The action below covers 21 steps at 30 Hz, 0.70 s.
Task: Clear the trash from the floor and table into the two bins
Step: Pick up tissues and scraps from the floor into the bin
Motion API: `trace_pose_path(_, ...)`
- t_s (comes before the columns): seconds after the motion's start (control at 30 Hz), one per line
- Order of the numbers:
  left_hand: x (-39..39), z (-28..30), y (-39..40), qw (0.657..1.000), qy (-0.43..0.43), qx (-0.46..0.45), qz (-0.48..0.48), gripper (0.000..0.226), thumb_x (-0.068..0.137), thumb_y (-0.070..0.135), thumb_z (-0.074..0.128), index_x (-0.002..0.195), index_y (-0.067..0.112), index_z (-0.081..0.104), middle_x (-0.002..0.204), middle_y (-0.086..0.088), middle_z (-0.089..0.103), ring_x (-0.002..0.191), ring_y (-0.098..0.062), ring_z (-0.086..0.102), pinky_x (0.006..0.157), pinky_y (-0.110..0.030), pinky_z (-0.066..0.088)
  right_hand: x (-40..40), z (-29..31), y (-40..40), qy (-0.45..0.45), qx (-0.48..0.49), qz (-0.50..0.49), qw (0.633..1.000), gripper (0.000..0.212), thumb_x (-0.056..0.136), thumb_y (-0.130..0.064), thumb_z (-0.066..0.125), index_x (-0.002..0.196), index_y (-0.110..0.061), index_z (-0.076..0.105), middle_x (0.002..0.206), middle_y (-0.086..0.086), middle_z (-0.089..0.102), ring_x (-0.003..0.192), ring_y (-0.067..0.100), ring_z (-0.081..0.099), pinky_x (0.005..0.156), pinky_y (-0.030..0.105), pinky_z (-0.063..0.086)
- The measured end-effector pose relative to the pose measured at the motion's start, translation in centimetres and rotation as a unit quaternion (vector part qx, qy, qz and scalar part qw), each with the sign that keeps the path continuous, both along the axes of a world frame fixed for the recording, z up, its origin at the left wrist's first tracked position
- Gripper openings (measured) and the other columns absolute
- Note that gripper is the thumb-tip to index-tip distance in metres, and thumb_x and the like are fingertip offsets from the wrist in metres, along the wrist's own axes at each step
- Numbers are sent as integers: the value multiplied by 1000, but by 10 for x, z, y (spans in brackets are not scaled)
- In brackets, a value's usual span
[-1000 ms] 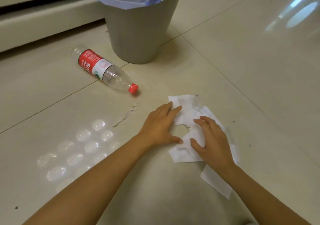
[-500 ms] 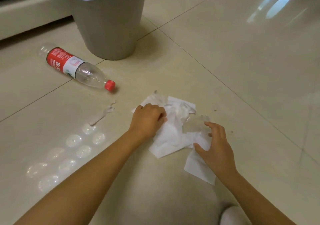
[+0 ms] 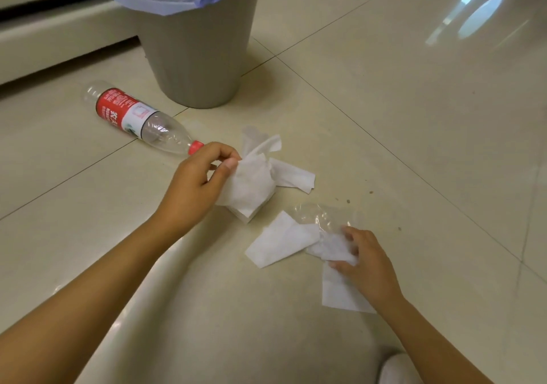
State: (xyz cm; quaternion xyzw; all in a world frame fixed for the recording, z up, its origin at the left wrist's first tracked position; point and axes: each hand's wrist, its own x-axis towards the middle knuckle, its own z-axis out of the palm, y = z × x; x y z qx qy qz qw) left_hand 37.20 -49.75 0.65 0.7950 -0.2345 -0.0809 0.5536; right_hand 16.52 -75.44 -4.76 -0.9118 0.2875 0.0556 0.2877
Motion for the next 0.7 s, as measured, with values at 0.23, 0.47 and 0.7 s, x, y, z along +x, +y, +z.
trace_pose_path(0.23, 7, 23, -17, 977, 122, -149, 94, 17, 95, 9, 54, 92, 20, 67, 87, 16, 69, 80, 4, 61, 73, -12, 47, 5, 1, 5, -92, 21, -26, 995, 21, 91, -11, 57, 106, -24, 65, 103, 6, 65, 96, 22, 60, 88, 25, 49)
trace_pose_path(0.47, 10, 31, -16, 970, 157, -149, 109, 17, 91, 5, 59, 92, 21, 65, 79, 19, 67, 73, 3, 61, 75, -25, 53, 22, 33, 13, -232, 51, -145, 961, 22, 92, 3, 44, 78, -12, 53, 75, -1, 50, 65, 2, 47, 62, 13, 35)
trace_pose_path(0.7, 22, 28, -1, 997, 52, 32, 52, 7, 79, 32, 76, 85, 30, 73, 75, -2, 69, 66, -11, 55, 65, -25, 44, 37, 61, 19, -226, 104, -119, 961, 19, 93, -8, 50, 85, -18, 64, 63, -16, 55, 58, 0, 47, 54, 7, 36)
